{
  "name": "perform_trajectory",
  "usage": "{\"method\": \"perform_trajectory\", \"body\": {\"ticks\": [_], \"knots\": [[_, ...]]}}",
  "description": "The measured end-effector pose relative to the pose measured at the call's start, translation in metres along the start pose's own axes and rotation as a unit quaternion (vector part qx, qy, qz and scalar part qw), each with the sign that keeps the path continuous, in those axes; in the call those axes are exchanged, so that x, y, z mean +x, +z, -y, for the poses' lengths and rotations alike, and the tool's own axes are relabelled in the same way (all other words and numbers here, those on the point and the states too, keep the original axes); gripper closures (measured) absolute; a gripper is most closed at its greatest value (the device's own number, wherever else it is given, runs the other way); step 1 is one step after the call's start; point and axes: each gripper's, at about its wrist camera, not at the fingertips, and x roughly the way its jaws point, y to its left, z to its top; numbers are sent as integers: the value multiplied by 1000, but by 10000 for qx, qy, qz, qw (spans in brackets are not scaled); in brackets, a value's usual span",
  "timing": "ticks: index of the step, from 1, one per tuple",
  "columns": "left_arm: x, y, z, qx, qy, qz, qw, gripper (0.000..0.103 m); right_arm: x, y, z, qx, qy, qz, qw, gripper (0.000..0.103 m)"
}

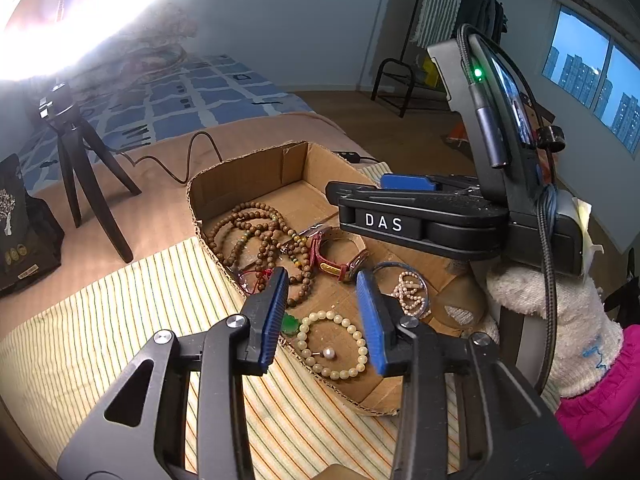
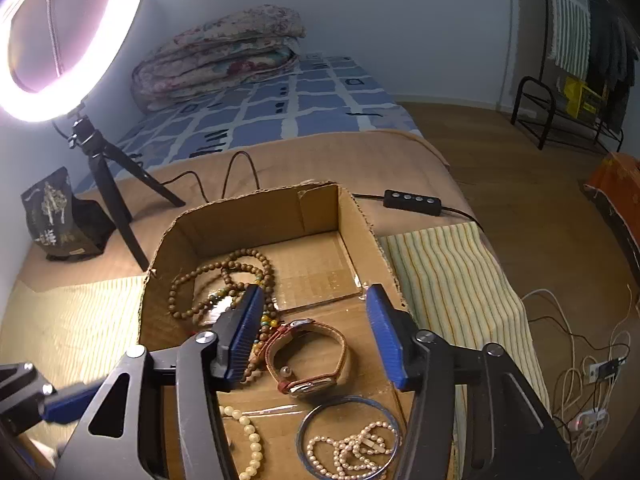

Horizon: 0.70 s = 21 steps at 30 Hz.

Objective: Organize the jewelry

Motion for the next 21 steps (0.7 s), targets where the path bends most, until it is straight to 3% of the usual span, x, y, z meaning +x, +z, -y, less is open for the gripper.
{"method": "perform_trajectory", "body": {"ticks": [4,8,21], "knots": [[-2,0,1,31,29,-9,10000,67,-1,1,-1,-18,-100,-15,9999,42],[-8,1,1,6,49,23,10000,50,-5,2,-4,-55,-145,4,9999,36],[-46,-1,7,89,137,230,9996,49,-42,6,-14,-90,-264,186,9994,34]]}}
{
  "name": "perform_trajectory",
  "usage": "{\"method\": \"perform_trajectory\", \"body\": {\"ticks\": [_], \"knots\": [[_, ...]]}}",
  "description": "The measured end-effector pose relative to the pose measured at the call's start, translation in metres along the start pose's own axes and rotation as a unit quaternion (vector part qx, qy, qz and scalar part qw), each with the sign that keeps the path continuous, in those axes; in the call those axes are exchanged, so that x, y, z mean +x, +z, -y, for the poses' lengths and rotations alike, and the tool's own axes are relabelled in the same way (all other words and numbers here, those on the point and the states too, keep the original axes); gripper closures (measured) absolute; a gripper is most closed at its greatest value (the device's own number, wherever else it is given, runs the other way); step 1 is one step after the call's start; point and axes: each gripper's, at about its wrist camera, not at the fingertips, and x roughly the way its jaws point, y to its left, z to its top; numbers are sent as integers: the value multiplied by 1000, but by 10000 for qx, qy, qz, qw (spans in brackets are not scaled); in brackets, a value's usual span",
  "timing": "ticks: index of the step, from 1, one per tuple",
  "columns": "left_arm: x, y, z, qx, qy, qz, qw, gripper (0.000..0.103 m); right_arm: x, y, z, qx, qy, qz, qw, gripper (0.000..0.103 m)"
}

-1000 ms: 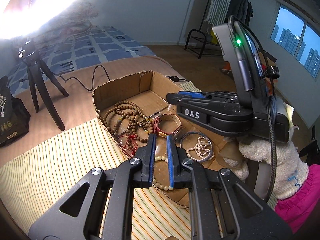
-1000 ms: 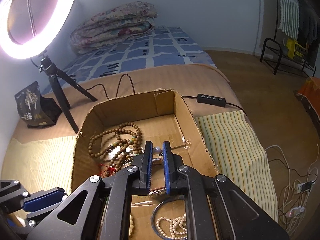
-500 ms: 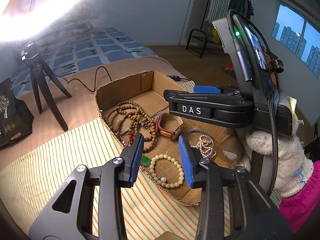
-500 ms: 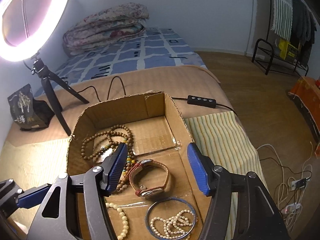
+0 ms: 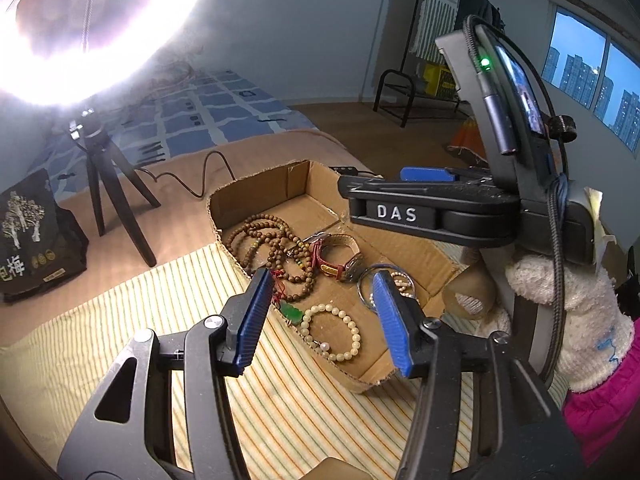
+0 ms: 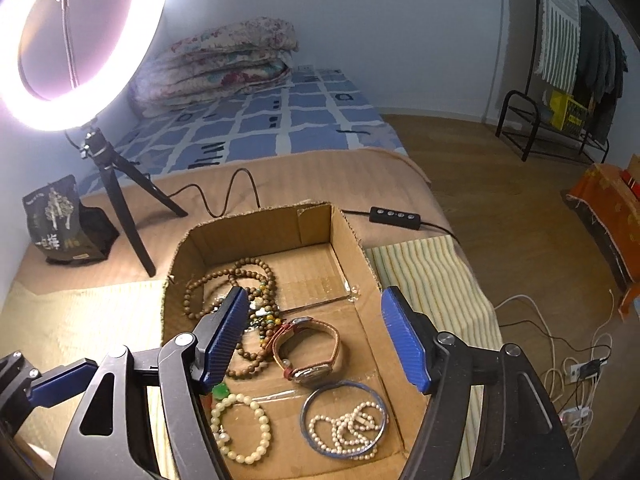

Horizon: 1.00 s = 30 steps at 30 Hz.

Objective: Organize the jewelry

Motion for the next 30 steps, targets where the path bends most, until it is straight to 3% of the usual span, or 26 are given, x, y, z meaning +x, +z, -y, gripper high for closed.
{"method": "perform_trajectory", "body": {"ticks": [21,30], "knots": [[-112,-23,0,270,138,504,9983,48,-104,-19,-28,-146,-149,541,9983,33],[-157,-38,-5,218,139,736,9970,35,-139,-38,-47,-378,-293,740,9961,31]]}}
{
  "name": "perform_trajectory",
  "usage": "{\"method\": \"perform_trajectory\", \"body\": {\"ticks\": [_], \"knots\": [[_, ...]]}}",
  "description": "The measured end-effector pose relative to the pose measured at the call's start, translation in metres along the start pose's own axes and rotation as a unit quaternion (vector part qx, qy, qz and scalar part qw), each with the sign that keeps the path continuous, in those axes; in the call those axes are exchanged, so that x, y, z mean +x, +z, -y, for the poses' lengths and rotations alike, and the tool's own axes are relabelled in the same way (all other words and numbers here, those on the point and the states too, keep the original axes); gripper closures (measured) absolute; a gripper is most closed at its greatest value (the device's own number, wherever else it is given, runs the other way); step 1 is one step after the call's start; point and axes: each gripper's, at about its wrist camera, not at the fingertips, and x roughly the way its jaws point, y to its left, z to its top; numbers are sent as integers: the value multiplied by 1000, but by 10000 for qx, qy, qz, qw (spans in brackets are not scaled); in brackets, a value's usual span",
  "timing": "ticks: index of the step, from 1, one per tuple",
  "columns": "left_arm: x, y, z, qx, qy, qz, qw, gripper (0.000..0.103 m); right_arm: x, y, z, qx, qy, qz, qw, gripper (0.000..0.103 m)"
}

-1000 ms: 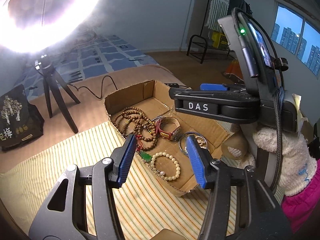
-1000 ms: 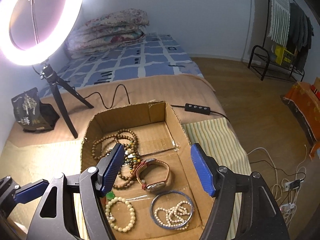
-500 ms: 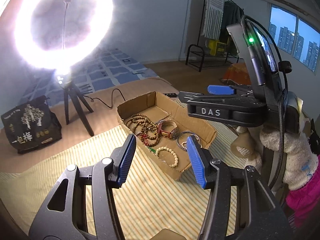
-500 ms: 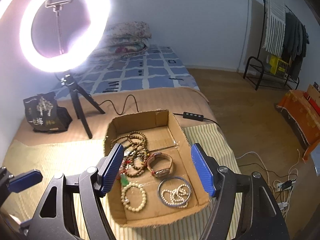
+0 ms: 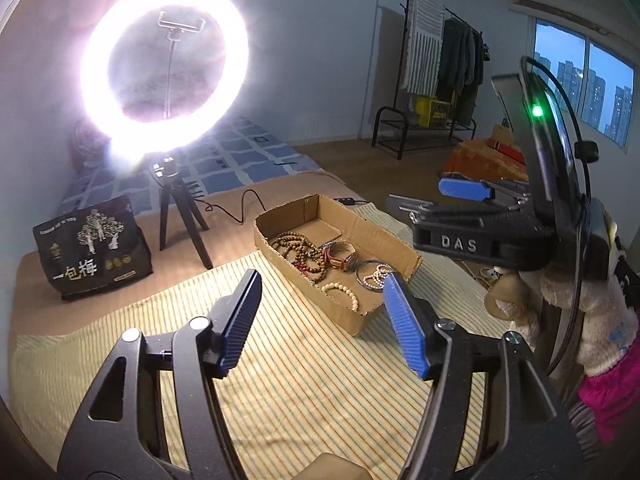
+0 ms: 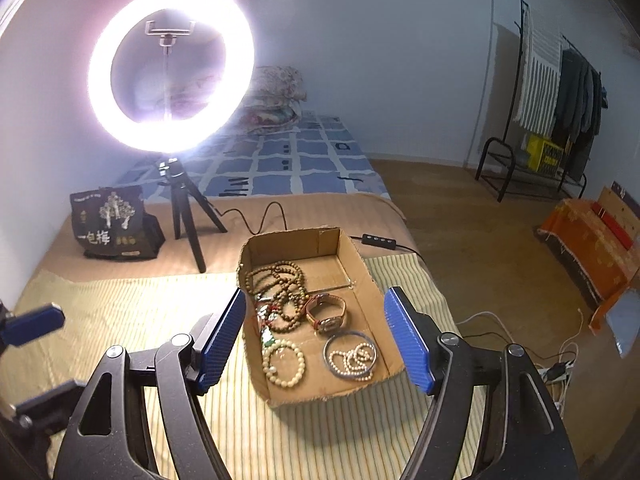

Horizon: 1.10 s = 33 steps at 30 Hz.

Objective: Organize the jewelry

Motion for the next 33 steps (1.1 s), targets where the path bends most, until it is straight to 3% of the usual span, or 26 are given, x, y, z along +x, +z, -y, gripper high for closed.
{"method": "perform_trajectory", "body": {"ticks": [5,13,17,33], "knots": [[-23,-7,-6,-16,35,105,9999,23,-23,-7,-9,-45,-54,176,9998,24],[-46,-22,-9,105,296,168,9994,19,-49,-19,-16,-2,-58,411,9991,23],[-55,-27,-7,240,459,246,9984,7,-58,-23,-20,-76,-108,513,9986,23],[-65,-31,3,453,734,361,9956,0,-65,-31,-20,-57,-204,626,9978,21]]}}
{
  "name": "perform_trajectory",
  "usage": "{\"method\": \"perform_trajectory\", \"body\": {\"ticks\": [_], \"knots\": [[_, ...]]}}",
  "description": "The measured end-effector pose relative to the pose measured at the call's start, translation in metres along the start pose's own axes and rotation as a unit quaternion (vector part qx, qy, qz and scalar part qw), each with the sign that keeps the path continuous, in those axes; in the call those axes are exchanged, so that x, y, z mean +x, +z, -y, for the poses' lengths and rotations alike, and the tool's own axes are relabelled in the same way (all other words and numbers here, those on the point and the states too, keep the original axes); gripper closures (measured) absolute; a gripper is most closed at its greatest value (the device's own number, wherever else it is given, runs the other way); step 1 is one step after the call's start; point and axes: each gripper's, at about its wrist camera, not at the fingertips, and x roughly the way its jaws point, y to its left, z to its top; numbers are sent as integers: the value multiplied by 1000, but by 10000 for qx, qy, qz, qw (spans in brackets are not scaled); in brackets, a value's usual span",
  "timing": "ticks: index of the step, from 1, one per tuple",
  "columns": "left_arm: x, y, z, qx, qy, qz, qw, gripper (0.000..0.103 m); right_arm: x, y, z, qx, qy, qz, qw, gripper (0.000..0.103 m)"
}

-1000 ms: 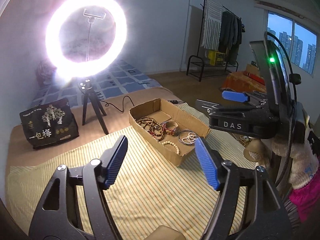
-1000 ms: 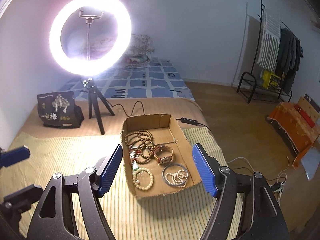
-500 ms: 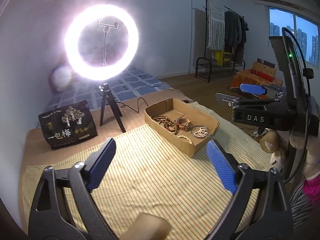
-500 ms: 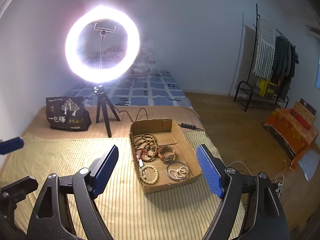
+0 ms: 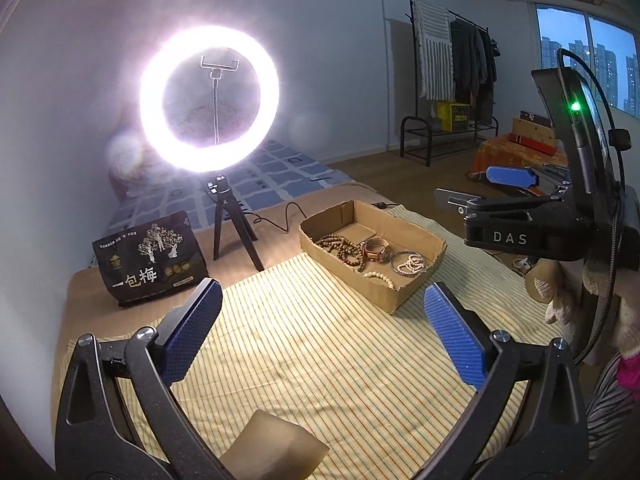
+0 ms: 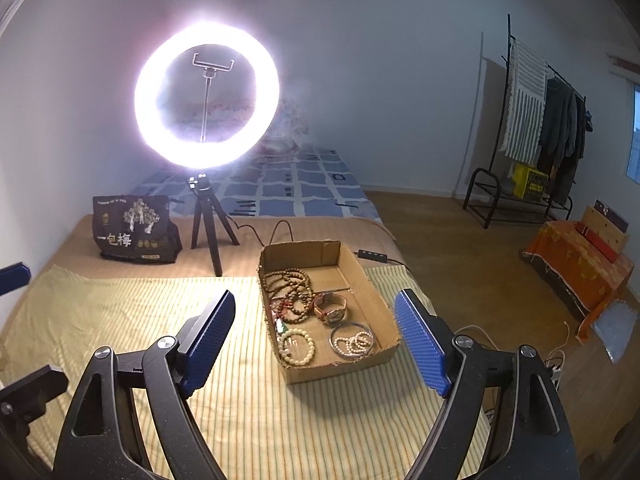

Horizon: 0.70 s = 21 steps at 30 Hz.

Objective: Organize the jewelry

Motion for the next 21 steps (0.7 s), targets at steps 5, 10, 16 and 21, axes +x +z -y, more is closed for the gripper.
{"method": "perform_trajectory", "body": {"ticks": [5,10,16,21], "knots": [[-1,0,0,-13,9,37,10000,0,1,-1,2,68,-37,0,10000,21],[-1,0,0,-12,9,20,10000,0,2,-1,2,44,-52,-4,10000,21],[0,0,0,-20,-4,14,10000,0,3,-2,1,19,-72,-8,10000,21],[0,0,0,-18,0,10,10000,0,3,-1,1,24,-72,-2,10000,21]]}}
